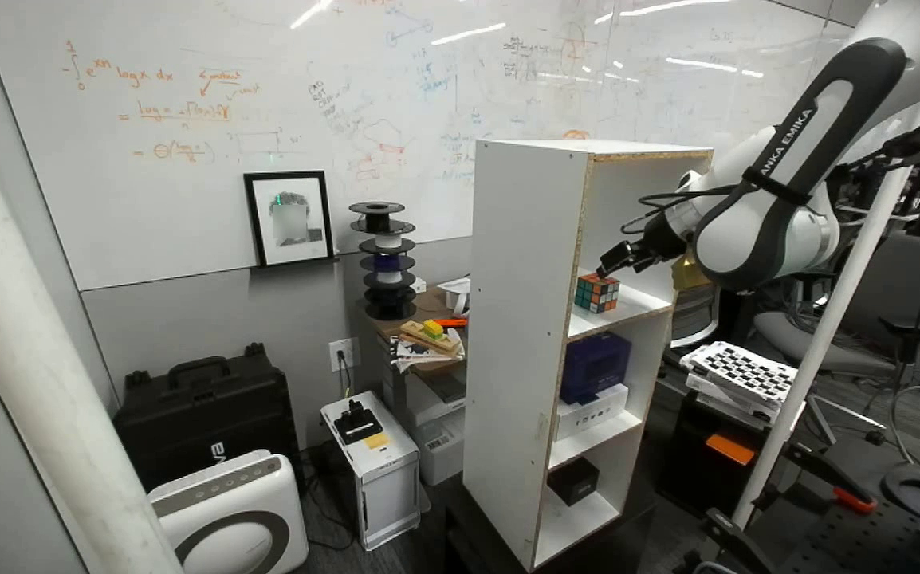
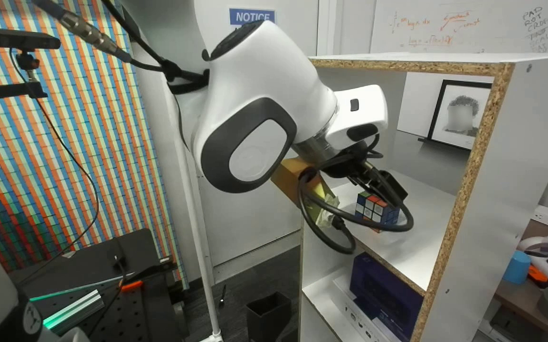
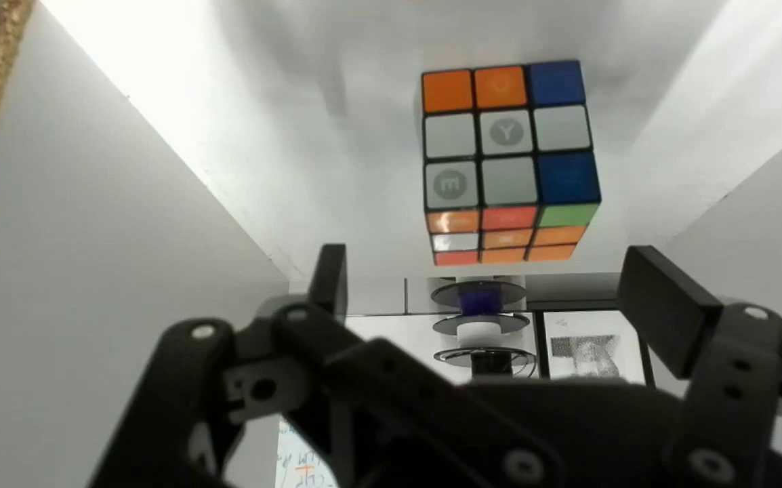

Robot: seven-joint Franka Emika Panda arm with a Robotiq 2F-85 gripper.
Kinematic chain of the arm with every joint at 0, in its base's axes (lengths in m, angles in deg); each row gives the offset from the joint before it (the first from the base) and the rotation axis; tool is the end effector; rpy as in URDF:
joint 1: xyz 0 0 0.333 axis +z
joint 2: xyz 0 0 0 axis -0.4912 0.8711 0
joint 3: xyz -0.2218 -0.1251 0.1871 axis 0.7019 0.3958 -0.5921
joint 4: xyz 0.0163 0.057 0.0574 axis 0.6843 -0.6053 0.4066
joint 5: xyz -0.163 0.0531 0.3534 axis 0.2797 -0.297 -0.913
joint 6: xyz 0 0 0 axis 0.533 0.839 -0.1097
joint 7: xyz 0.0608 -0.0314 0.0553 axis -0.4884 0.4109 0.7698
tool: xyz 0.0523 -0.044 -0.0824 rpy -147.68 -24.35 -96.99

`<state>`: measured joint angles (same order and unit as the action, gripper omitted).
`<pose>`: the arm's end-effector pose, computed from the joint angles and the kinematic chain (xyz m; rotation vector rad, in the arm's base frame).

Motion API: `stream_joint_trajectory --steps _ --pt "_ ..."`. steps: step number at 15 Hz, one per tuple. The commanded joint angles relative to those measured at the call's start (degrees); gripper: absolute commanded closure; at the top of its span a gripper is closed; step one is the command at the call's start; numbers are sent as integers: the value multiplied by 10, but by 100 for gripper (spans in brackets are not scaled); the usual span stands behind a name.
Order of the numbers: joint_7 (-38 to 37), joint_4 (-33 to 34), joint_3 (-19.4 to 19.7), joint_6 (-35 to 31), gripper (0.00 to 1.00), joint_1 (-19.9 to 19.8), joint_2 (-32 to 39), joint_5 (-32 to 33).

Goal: Put the rubix cube on the top of the shelf

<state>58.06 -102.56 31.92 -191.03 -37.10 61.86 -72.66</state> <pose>0.4544 -0.0599 0.2779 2.8656 -0.0942 1.1691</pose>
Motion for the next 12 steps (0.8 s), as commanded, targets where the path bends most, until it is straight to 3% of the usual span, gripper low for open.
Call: stream_joint_trajectory --steps 1,6,7,8,12 --pt "-18 23 -7 -28 0 -7 29 18" --pt "-44 40 -16 -45 0 -18 75 47" --pt "-46 42 -16 -60 25 -21 84 55" --pt "-47 44 -16 -68 26 -23 90 63" --pt "-50 40 -18 -86 58 -35 90 82"
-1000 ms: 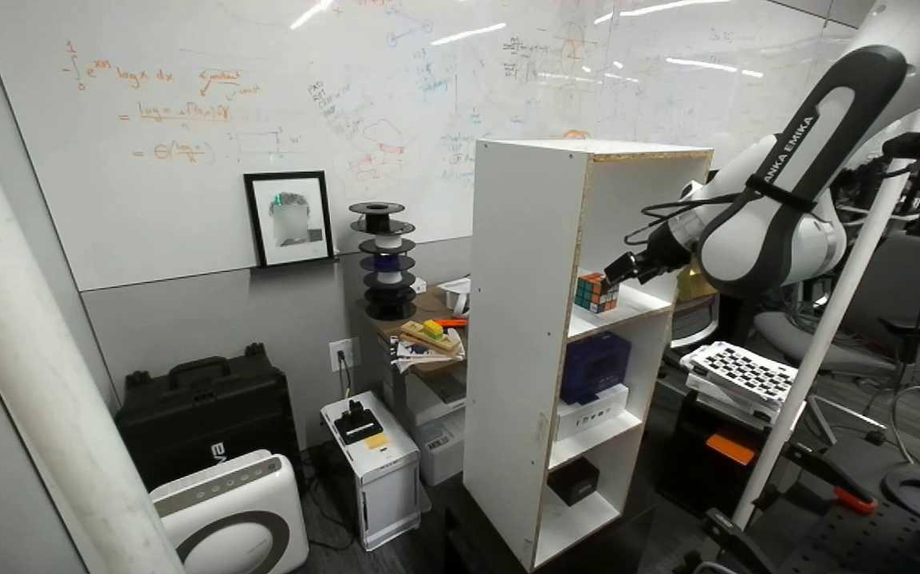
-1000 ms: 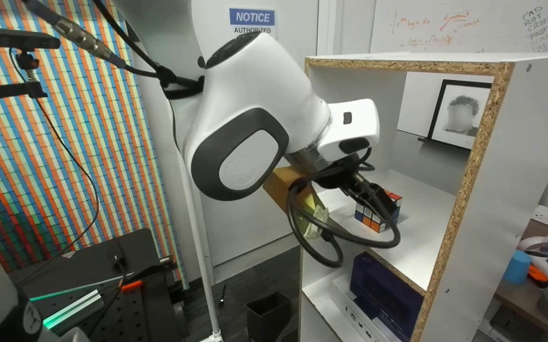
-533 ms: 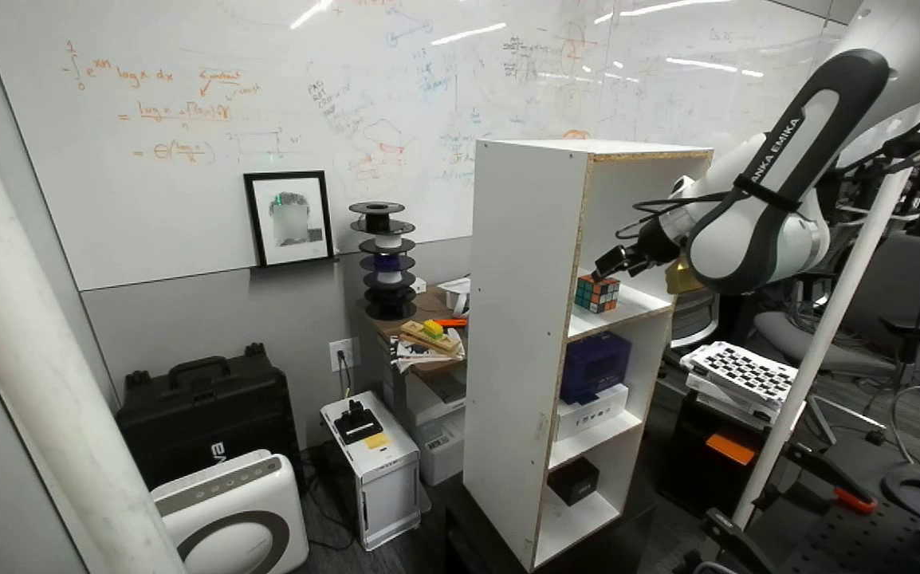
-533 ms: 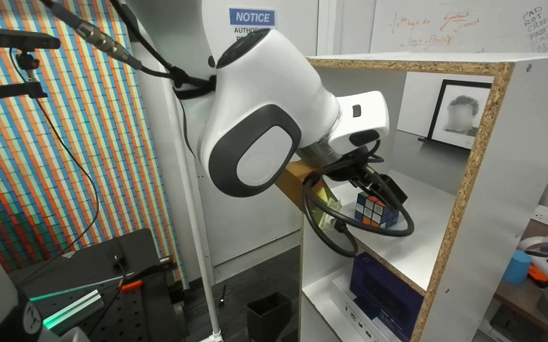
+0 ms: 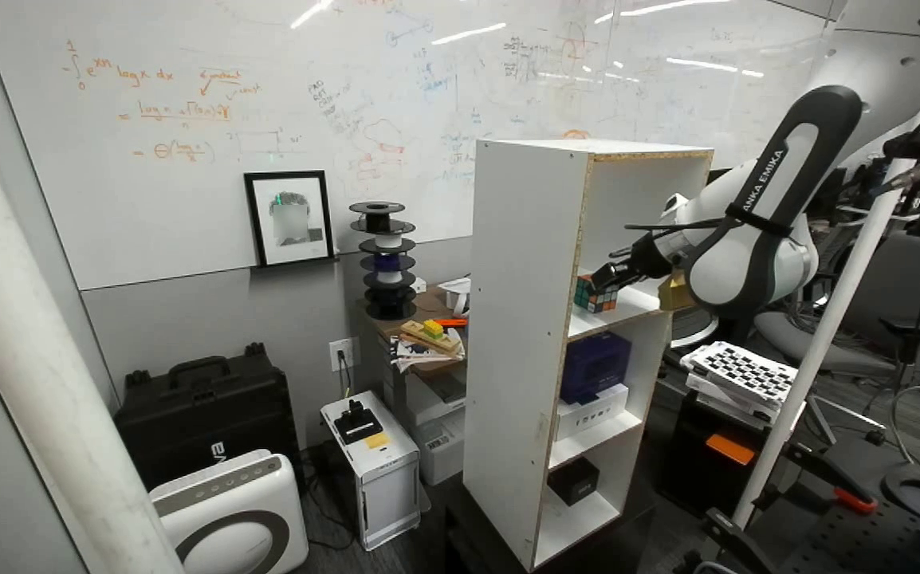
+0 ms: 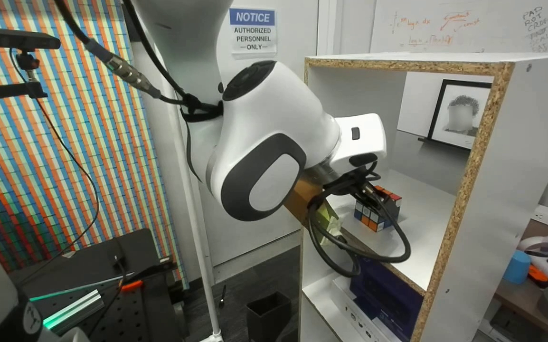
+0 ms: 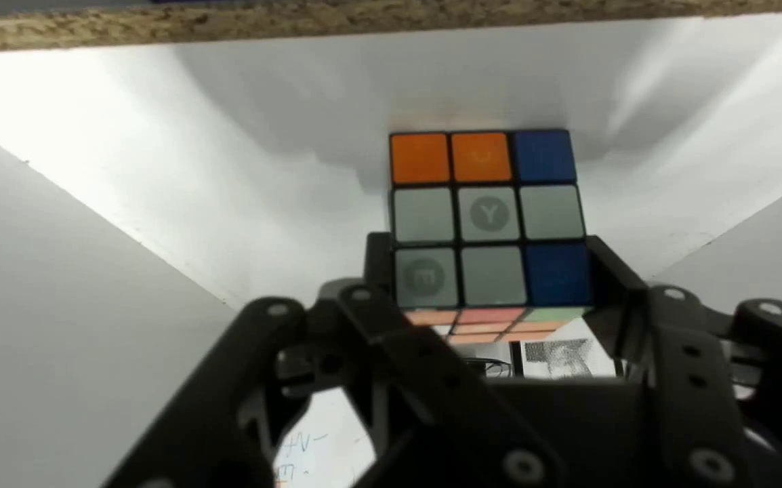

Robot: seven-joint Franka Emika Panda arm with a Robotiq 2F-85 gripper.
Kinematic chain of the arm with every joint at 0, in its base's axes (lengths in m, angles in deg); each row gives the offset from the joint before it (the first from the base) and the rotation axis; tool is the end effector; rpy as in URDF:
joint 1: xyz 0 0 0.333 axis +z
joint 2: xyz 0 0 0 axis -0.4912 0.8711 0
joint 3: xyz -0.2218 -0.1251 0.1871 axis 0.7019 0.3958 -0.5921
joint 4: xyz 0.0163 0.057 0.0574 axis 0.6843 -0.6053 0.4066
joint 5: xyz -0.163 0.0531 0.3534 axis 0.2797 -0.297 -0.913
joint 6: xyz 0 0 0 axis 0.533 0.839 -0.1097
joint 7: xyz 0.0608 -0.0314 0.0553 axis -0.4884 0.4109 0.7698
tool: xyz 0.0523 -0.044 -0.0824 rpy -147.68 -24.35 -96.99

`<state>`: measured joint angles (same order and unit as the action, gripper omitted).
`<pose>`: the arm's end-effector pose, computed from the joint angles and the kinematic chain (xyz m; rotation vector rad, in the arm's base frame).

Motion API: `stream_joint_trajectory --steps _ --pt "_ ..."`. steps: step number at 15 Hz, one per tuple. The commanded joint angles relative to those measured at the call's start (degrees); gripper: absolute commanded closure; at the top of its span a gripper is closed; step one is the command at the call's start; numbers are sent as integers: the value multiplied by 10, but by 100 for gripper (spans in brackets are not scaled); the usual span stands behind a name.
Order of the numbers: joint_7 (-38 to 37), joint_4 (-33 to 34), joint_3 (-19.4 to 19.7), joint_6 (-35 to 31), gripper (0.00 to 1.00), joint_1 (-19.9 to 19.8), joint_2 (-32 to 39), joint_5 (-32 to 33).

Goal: Put the rubix cube on the top of the shelf

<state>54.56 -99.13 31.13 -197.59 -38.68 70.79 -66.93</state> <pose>0.4654 -0.0544 0.2396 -2.8962 0.0506 -1.2098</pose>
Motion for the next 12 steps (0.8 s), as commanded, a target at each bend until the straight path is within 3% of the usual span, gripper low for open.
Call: stream_joint_trajectory --steps 1,8,9,12 --pt "-25 -3 -13 -13 62 -27 -8 38" --pt "-136 -120 -37 41 62 -70 -145 194" --pt "-186 -71 -30 71 62 -71 -127 249" --pt "-307 -75 -26 121 62 -78 -191 378"
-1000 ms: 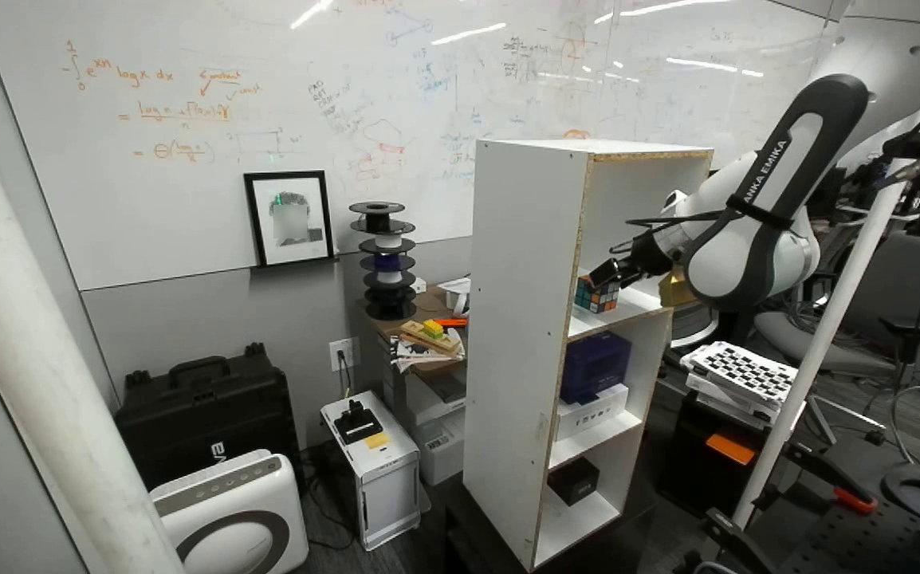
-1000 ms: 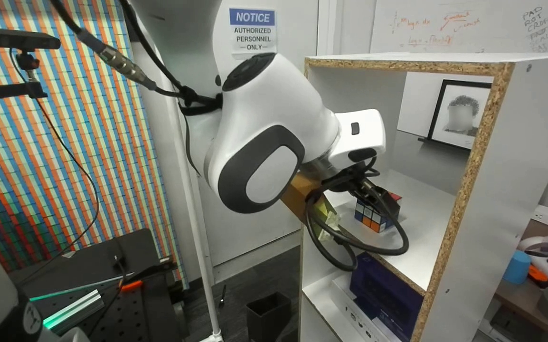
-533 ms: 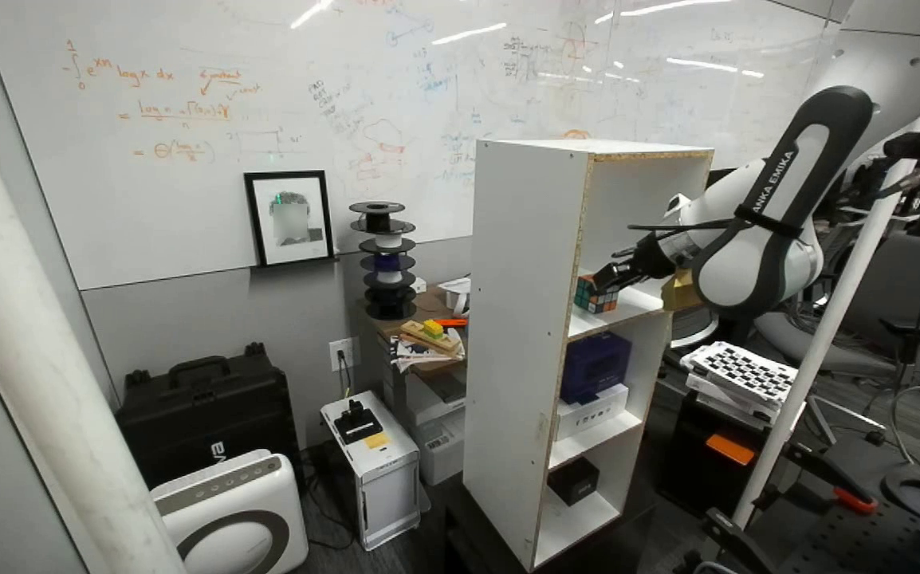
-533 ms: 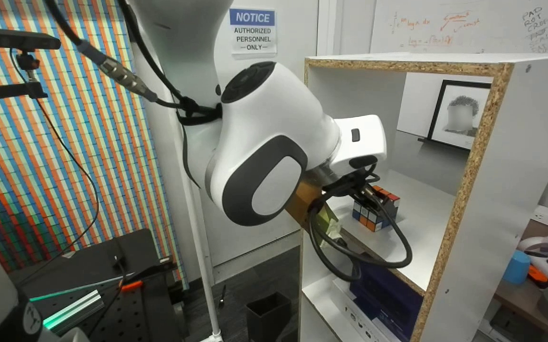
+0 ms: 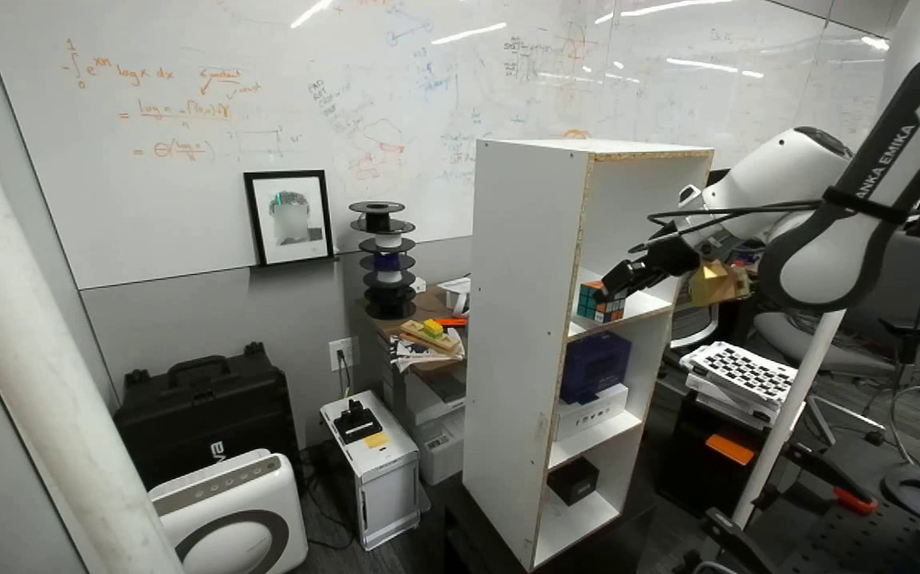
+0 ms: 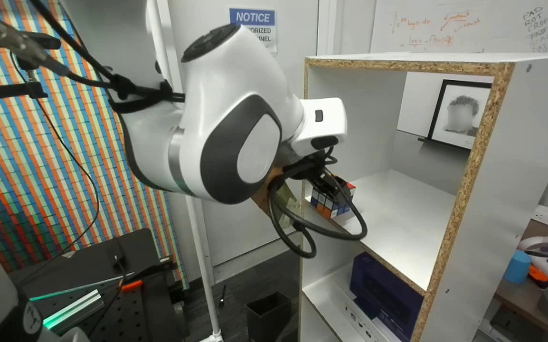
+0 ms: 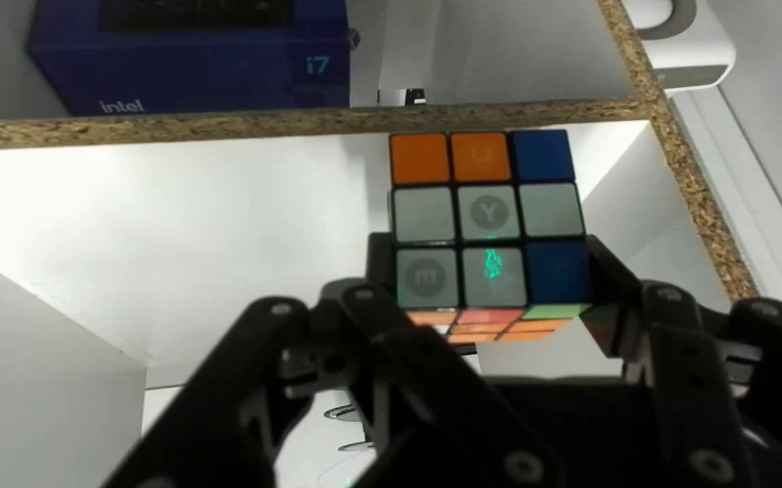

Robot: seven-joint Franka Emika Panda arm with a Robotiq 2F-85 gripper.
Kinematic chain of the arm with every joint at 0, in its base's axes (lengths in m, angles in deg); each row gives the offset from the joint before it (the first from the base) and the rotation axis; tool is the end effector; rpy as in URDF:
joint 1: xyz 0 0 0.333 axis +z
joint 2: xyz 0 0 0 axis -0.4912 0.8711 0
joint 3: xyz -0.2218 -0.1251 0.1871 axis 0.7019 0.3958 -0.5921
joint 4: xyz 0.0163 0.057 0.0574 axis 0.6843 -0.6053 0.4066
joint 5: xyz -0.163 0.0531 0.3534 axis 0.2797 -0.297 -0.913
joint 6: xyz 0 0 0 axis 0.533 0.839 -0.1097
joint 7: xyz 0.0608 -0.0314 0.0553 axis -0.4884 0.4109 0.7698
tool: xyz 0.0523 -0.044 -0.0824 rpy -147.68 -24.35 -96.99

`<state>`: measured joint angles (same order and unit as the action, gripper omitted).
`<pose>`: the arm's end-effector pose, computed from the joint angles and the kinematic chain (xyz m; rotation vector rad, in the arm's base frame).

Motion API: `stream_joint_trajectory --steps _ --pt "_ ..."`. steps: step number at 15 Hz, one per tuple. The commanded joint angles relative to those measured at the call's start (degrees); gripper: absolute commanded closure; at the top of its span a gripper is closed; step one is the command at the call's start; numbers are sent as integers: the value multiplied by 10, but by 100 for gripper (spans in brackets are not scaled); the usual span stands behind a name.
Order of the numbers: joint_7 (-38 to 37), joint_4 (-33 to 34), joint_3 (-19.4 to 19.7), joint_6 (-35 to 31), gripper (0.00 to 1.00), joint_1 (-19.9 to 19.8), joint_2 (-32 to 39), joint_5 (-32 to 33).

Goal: Put the rubix cube on the top of the shelf

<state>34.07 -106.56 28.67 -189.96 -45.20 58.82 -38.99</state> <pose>0.4154 -0.0208 0.2681 -2.8388 -0.0730 -1.0159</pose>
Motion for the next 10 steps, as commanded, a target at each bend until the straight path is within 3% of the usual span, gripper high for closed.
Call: stream_joint_trajectory --steps 1,6,10 --pt "-140 5 1 52 62 -13 -88 140" --pt "-361 11 15 64 62 -2 -165 360" --pt "-479 8 15 46 62 1 -244 439"
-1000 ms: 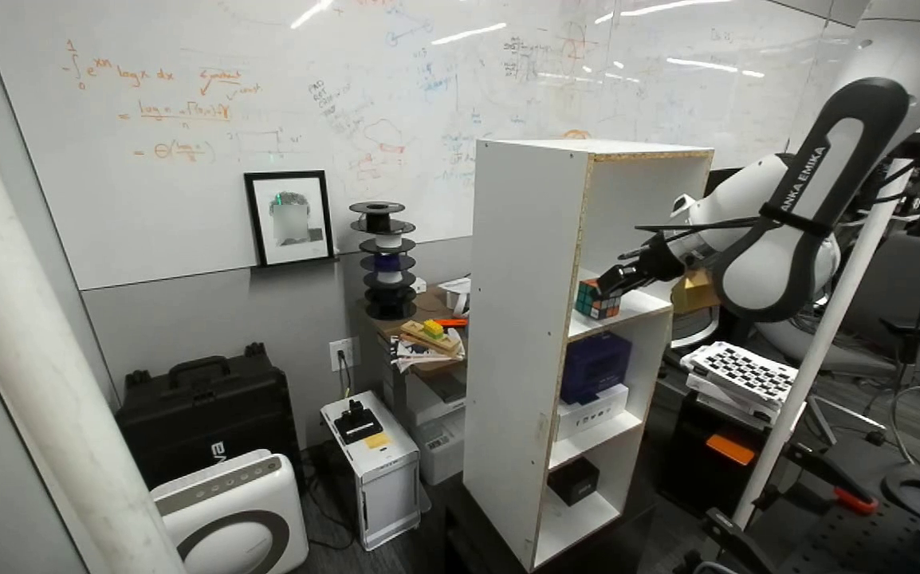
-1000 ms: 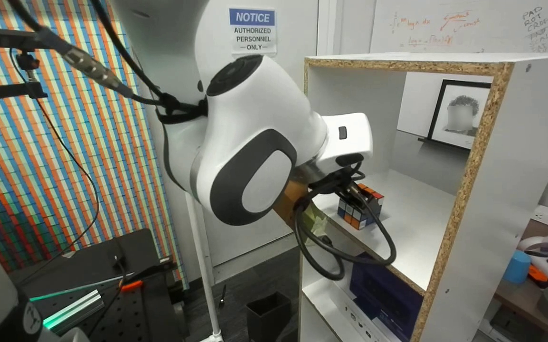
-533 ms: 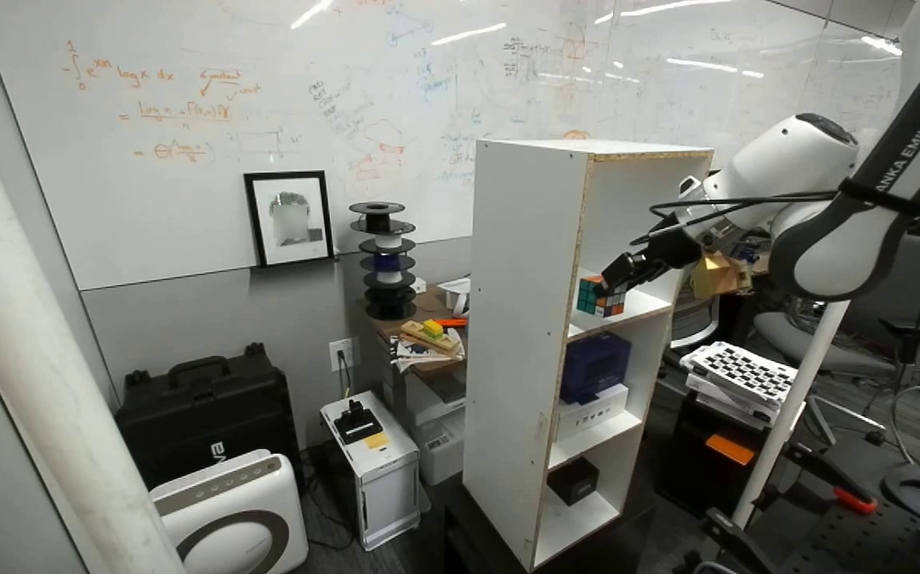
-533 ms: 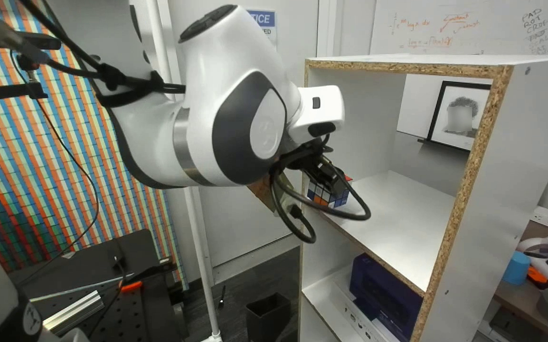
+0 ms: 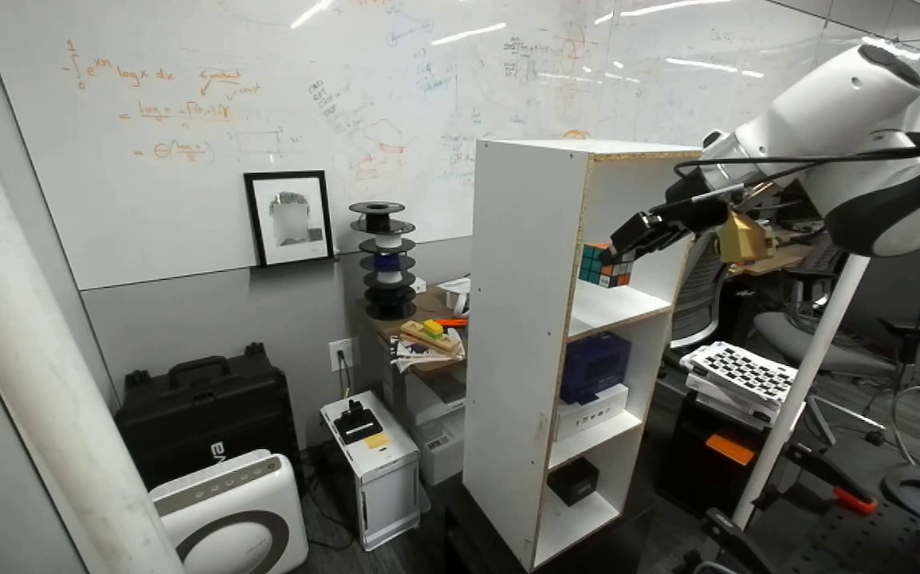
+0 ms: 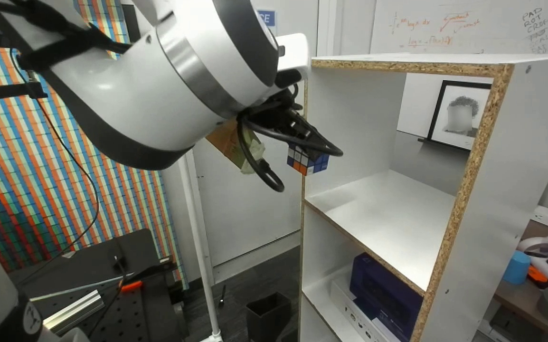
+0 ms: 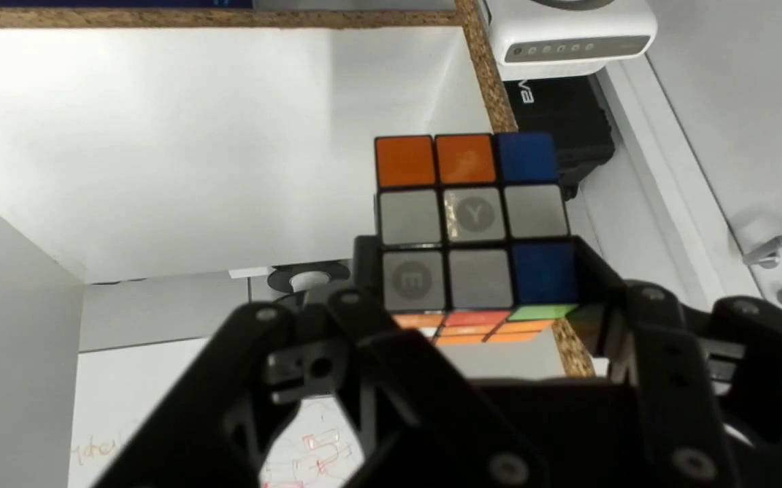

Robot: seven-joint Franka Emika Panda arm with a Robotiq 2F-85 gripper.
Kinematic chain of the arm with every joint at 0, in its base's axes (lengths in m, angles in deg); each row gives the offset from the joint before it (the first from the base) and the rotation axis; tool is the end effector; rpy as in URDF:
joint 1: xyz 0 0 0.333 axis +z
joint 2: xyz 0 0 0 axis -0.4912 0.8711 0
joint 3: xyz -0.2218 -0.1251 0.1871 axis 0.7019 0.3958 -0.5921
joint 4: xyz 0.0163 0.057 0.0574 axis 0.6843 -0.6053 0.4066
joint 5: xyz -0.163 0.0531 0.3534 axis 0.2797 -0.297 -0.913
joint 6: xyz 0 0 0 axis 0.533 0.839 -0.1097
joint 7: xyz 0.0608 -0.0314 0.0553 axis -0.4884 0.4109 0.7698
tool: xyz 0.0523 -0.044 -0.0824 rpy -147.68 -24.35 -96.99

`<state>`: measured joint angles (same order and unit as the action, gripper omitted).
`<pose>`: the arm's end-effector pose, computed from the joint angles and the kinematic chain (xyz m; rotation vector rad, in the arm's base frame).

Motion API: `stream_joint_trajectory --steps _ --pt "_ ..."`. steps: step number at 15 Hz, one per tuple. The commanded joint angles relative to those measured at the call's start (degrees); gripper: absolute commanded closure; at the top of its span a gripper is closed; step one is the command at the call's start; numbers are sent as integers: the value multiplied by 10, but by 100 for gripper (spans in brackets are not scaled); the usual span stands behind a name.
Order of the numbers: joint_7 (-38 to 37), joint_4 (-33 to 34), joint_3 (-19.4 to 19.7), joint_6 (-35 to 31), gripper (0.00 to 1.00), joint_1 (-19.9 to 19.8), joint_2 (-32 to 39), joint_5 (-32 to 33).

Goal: Put the rubix cube on the top of the shelf

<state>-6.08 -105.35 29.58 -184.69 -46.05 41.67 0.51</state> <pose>0.3784 0.0149 0.3470 -2.7858 -0.1119 -1.0722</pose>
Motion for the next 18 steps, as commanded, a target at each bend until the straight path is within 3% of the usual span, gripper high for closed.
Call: stream_joint_trajectory --steps 1,6,12,18 --pt "-100 -3 7 -11 62 11 -87 55" --pt "-250 29 -5 -26 62 12 -112 147" --pt "-494 85 -80 -85 62 -29 -126 316" --pt "-604 178 -118 -117 62 -53 -205 355"
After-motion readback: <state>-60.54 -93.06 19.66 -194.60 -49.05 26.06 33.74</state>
